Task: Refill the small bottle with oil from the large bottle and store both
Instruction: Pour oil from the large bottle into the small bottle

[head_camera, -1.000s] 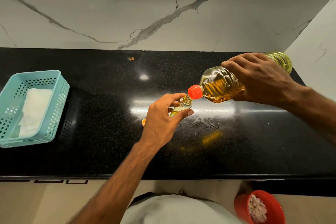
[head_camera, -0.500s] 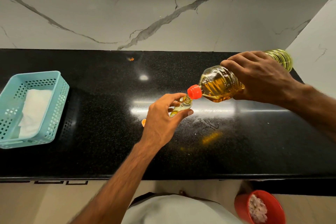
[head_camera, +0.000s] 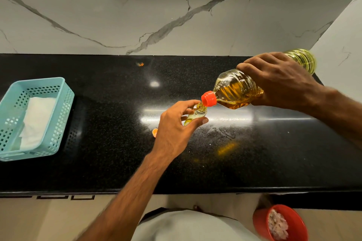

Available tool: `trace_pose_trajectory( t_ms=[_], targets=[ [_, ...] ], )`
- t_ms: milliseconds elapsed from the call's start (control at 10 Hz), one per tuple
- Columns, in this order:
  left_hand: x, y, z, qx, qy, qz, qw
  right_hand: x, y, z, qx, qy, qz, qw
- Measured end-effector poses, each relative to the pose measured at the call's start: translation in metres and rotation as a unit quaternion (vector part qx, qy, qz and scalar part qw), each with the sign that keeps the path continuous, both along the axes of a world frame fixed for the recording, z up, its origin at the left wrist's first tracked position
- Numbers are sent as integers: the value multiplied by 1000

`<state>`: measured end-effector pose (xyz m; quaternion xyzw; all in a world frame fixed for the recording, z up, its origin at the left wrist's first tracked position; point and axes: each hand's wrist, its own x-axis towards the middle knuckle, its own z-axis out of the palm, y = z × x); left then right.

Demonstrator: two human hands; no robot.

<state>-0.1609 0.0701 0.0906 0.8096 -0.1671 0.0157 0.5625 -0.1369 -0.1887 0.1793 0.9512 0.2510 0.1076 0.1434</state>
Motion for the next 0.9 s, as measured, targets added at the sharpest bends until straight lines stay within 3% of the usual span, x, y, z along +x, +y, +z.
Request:
trace_pose_trajectory(
  t_ms=[900],
  targets=[
    [2,-1,1,-1,-7,-2,1000,3,0,4,-15,2,3,1000]
  ],
)
